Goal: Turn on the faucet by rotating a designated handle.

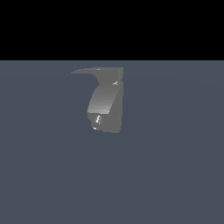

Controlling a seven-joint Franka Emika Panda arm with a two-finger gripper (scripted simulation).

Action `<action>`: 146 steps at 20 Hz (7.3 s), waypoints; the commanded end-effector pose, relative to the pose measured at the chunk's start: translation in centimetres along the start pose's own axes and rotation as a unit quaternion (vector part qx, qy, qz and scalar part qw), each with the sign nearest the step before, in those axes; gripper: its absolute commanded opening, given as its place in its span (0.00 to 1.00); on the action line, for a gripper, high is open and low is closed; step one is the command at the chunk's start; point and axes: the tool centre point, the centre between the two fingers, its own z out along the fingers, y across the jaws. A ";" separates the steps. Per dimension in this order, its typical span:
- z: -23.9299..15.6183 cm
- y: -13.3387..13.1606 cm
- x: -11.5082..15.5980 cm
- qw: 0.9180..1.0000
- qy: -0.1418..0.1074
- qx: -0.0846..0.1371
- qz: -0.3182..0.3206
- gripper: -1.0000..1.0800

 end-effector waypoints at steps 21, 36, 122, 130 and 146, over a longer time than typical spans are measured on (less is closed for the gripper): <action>-0.2 0.5 1.8 0.999 0.009 -0.020 0.029 0.00; 0.7 -0.5 8.0 0.986 0.006 -0.010 0.169 0.00; 26.5 -10.9 34.2 0.593 -0.012 -0.019 0.805 0.00; 26.4 -11.7 32.1 0.593 -0.012 -0.019 0.805 0.00; 26.2 -13.4 27.4 0.593 -0.012 -0.019 0.805 0.00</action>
